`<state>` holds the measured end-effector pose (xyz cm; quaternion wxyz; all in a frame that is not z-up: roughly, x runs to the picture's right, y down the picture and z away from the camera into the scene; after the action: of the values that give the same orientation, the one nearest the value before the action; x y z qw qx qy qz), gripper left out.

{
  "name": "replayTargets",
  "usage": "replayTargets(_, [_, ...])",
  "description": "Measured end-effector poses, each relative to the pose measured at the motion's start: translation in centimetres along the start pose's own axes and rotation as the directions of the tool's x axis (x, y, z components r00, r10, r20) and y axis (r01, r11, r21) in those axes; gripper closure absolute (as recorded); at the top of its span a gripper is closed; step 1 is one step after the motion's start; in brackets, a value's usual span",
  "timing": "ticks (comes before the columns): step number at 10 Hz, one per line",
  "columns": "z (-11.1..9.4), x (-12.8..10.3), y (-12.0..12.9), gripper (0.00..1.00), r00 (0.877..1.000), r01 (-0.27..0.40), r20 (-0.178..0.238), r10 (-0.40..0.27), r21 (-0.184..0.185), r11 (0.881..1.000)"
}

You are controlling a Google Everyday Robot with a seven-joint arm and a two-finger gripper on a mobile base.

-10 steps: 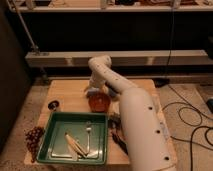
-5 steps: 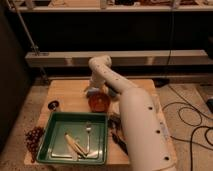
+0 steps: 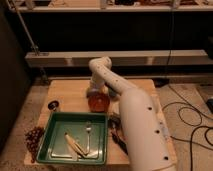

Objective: Place sponge in tray

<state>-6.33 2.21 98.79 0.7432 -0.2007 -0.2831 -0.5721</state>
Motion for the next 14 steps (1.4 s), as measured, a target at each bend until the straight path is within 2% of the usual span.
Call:
replayTargets(4, [-0.04, 0.02, 0.05, 0.93, 1.0, -0.001, 0.0, 0.001, 0.0, 1.0])
replayTargets(5, [-0.05, 0.04, 0.11, 0.98, 1.0, -0.002, 0.0, 0.002, 0.001, 1.0])
replayTargets(14, [-0.03, 0.01, -0.03, 1.0, 1.0, 0.001, 0.0, -0.001, 0.003, 1.0])
